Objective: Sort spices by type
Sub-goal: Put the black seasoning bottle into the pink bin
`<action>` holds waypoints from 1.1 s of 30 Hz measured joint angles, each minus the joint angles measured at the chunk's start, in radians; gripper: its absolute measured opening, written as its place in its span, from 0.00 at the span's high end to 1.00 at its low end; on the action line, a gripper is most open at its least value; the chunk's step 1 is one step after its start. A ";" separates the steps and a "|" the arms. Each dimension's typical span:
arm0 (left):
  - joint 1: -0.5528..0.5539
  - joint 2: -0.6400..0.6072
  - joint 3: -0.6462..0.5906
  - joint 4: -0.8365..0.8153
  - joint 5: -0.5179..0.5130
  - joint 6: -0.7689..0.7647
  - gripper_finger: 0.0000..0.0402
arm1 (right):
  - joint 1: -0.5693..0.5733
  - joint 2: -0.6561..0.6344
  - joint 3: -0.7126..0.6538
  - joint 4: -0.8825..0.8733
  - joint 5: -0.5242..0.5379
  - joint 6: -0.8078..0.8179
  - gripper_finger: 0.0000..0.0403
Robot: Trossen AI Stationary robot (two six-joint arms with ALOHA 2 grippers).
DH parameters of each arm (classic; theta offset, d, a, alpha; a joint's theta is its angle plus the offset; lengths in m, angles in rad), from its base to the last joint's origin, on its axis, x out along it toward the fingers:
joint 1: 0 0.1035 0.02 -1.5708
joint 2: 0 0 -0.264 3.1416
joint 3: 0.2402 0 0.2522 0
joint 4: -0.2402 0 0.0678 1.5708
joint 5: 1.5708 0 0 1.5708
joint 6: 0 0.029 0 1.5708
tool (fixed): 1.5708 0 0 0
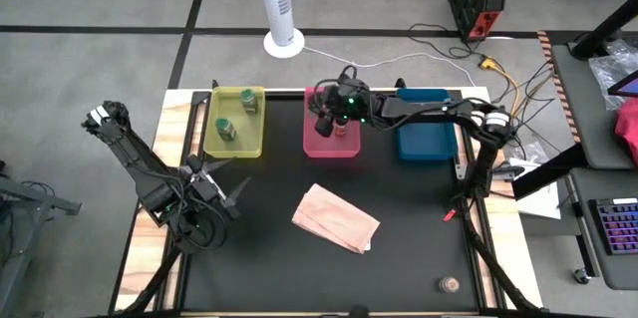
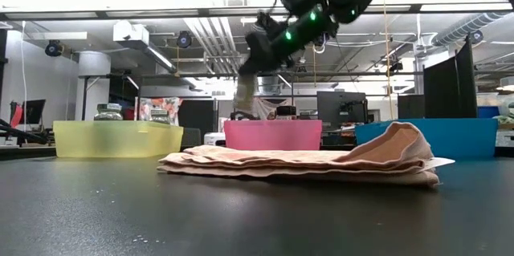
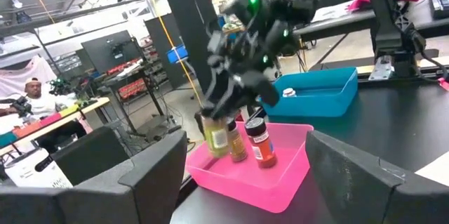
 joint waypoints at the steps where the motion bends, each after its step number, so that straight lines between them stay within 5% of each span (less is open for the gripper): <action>1: 0.000 0.000 0.000 0.001 -0.001 0.000 0.32 | -0.005 0.003 -0.009 -0.008 0.002 0.011 0.51; 33: 0.001 0.006 0.000 -0.001 0.006 0.008 0.32 | -0.033 0.126 -0.058 0.006 0.002 0.076 0.50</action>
